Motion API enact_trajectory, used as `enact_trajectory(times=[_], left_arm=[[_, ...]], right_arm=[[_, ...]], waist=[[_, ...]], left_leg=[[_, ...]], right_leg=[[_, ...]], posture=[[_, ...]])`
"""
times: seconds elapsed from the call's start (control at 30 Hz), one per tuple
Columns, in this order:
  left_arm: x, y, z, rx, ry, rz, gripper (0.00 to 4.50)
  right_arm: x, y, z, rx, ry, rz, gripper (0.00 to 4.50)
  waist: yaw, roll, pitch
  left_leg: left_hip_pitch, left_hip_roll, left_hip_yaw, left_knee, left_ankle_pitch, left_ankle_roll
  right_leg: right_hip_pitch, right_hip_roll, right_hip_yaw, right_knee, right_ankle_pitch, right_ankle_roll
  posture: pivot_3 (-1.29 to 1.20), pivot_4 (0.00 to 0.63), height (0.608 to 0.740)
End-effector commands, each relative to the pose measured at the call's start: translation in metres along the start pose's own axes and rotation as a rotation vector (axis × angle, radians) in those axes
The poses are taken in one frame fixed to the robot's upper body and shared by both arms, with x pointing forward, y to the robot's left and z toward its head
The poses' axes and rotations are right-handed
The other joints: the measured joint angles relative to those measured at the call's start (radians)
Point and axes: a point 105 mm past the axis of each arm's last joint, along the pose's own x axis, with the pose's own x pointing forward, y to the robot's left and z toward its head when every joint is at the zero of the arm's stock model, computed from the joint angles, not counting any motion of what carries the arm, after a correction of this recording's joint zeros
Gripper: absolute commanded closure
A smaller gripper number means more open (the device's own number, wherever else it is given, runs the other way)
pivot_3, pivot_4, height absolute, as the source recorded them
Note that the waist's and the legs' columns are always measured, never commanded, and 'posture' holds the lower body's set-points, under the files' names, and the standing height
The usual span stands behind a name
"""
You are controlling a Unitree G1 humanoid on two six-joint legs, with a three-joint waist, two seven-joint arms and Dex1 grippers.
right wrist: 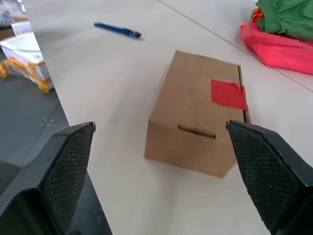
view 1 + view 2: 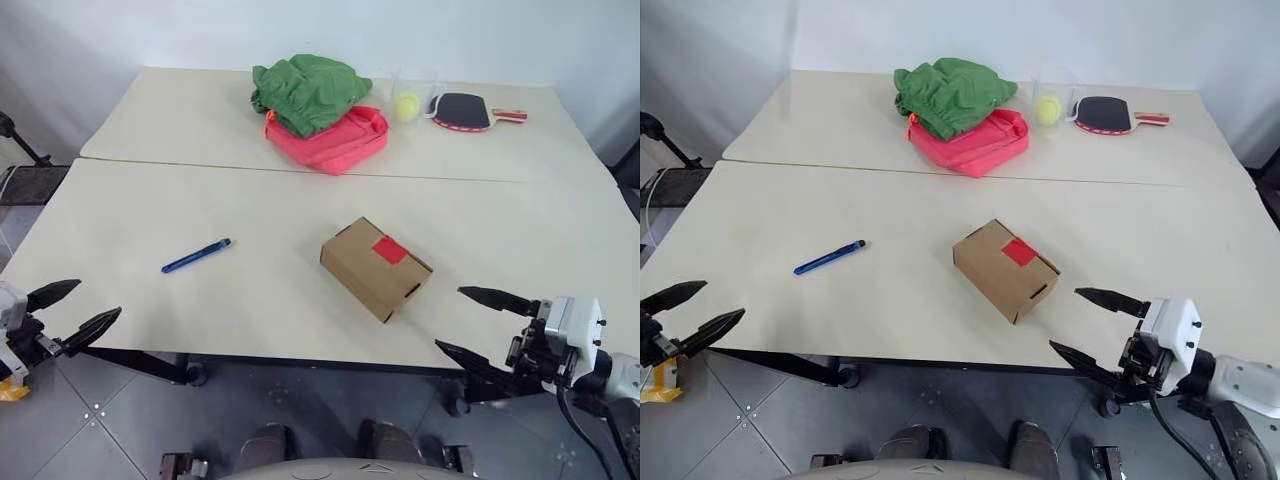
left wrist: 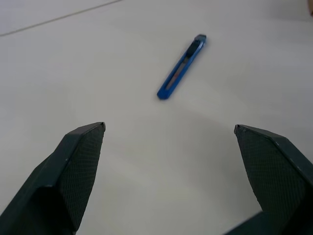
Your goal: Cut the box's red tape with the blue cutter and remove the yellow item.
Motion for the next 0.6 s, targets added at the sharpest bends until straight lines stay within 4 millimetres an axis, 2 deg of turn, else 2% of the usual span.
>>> enact_trajectory(times=[0.03,0.17,0.3,0.33,0.4,0.43,0.5,0.6], left_arm=[[0.000,0.001,0.002,0.072,0.020,0.026,0.00],[0.003,0.002,0.004,-0.001,-0.016,0.022,0.00],[0.013,-0.014,0.014,-0.056,-0.048,-0.088,0.00],[0.020,-0.024,0.012,-0.051,-0.007,-0.144,0.19],[0.038,-0.060,0.015,-0.017,0.012,-0.319,0.59],[0.048,-0.076,0.017,0.022,0.015,-0.382,0.93],[0.066,-0.096,0.019,0.066,0.005,-0.441,1.55],[0.105,-0.127,0.027,0.078,-0.038,-0.517,2.54]], right_arm=[[-0.004,-0.004,0.005,-0.026,-0.018,-0.014,0.01],[-0.005,-0.006,0.007,-0.024,-0.022,-0.017,0.01],[-0.004,-0.009,0.005,-0.017,-0.020,-0.023,0.01],[-0.005,-0.016,0.003,-0.023,-0.008,-0.054,0.18],[-0.007,-0.036,-0.008,-0.066,0.061,-0.141,0.61],[-0.009,-0.048,-0.016,-0.081,0.102,-0.195,0.96],[-0.010,-0.065,-0.025,-0.110,0.145,-0.273,1.65],[-0.001,-0.084,-0.033,-0.163,0.168,-0.339,2.79]], waist=[[-0.001,0.000,0.000],[-0.004,0.000,0.000],[-0.003,0.000,0.000],[-0.002,0.000,0.000],[0.001,0.000,0.000],[0.002,0.000,0.000],[0.003,0.000,0.000],[0.000,0.002,0.000]], left_leg=[[0.000,0.000,0.000,0.000,0.000,0.000],[0.000,0.001,0.000,0.000,0.000,-0.001],[0.000,0.001,0.000,0.001,0.000,0.000],[0.000,0.001,0.000,0.001,-0.001,0.000],[0.000,0.000,0.000,0.002,-0.001,0.000],[0.000,0.000,0.000,0.003,-0.001,0.000],[0.000,-0.001,0.001,0.005,-0.001,0.001],[0.000,-0.001,0.001,0.005,0.000,0.000]], right_leg=[[0.000,0.000,0.000,0.000,0.000,0.000],[0.000,0.001,0.000,0.001,0.000,0.000],[0.000,0.001,0.000,0.001,0.000,0.000],[0.000,0.001,0.000,0.001,0.000,0.000],[0.001,0.000,0.000,0.001,0.000,0.000],[0.001,0.000,0.000,0.001,0.000,0.000],[0.002,-0.001,0.001,0.000,0.000,0.000],[0.002,0.000,0.001,0.001,0.000,0.000]], posture=[[0.00,0.150,0.740],[0.00,0.150,0.740],[0.00,0.150,0.740],[0.00,0.150,0.740],[0.00,0.150,0.740],[0.00,0.150,0.740],[0.00,0.150,0.740],[0.00,0.150,0.740]])
